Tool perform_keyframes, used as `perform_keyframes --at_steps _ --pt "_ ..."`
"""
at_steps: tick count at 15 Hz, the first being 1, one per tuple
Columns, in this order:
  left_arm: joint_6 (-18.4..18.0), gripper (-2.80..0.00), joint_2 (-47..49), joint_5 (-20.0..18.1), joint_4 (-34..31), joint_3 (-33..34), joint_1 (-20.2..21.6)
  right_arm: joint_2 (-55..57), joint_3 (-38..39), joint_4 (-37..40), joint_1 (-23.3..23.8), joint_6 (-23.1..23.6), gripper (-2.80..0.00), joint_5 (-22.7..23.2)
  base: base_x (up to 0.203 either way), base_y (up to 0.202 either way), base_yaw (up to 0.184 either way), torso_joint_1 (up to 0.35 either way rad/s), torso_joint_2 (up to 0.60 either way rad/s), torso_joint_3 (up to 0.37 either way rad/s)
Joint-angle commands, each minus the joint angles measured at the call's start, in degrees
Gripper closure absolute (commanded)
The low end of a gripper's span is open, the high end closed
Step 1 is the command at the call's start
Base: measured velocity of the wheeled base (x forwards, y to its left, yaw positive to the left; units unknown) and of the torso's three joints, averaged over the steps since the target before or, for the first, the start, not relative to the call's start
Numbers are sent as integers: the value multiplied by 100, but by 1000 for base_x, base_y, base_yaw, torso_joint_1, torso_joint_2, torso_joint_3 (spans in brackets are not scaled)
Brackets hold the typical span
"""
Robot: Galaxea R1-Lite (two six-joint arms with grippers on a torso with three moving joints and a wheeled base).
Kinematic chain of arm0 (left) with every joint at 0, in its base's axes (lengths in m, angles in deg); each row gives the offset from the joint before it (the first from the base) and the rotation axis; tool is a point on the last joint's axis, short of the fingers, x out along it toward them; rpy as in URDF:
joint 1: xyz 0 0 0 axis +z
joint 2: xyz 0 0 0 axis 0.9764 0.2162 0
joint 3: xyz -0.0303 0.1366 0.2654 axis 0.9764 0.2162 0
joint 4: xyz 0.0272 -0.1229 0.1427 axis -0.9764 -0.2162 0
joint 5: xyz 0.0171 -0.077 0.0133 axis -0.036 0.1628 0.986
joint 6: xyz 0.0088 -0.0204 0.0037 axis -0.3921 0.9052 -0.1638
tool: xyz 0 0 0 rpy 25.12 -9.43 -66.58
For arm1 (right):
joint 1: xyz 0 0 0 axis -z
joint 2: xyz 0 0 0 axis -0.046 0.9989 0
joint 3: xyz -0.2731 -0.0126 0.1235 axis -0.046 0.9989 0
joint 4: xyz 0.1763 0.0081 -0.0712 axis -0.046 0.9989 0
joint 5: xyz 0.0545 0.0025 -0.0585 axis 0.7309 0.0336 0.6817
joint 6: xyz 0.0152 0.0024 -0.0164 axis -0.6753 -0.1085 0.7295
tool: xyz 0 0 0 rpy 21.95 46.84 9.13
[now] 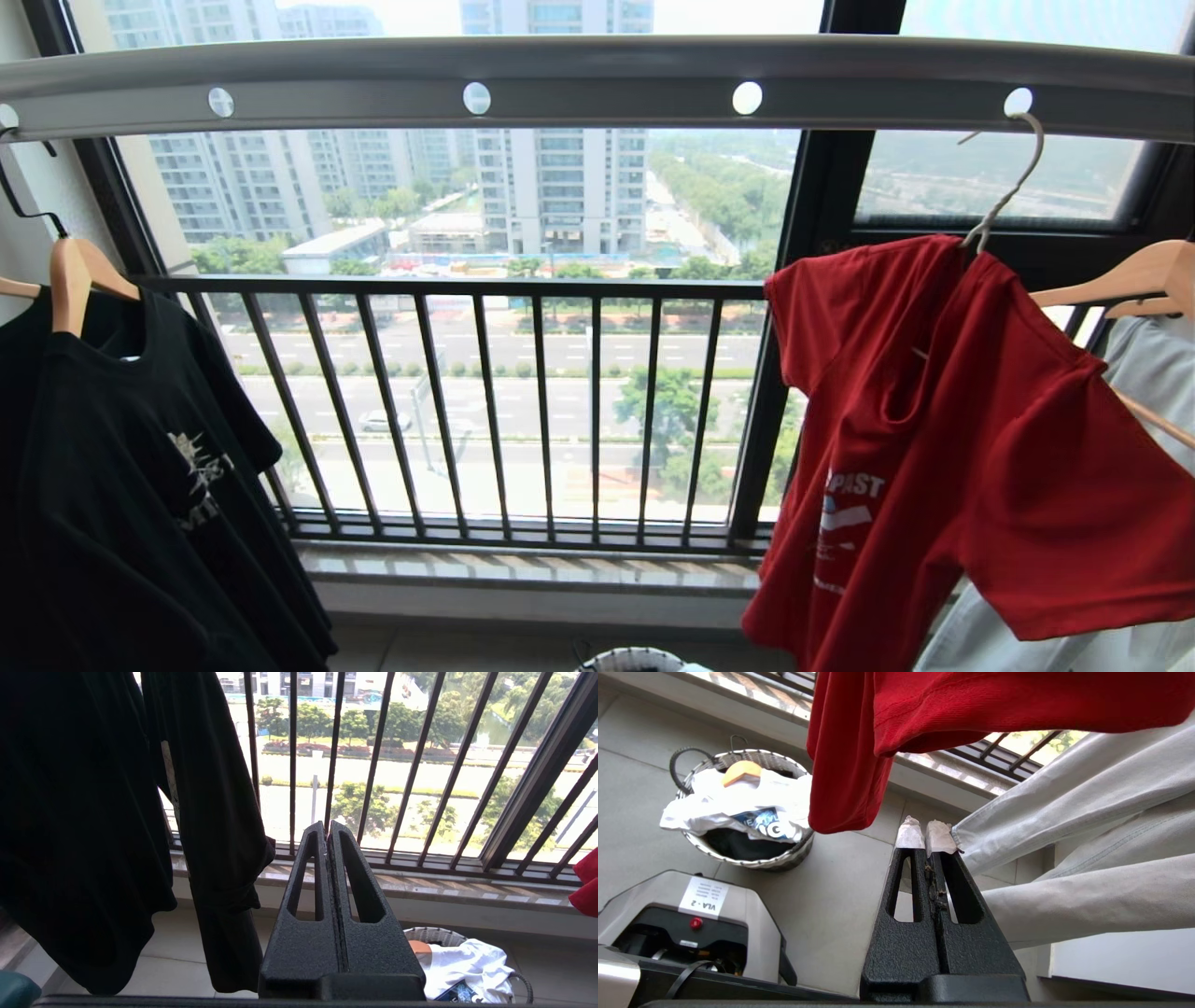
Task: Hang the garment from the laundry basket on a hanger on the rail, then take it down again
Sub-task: Take the clothes off the clothes rack
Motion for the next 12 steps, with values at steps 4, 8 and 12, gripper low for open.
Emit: perform_keyframes --at_steps 4,8,12 --pt "19 0 -2 12 0 3 2 -117 -225 -92 -13 -29 0 22 0 0 0 0 0 0" --pt "28 0 -2 12 0 3 2 10 -443 -111 -13 -3 0 62 0 0 0 0 0 0" --pt "19 0 -2 12 0 3 2 48 -744 -119 -21 -3 0 324 0 0 0 0 0 0"
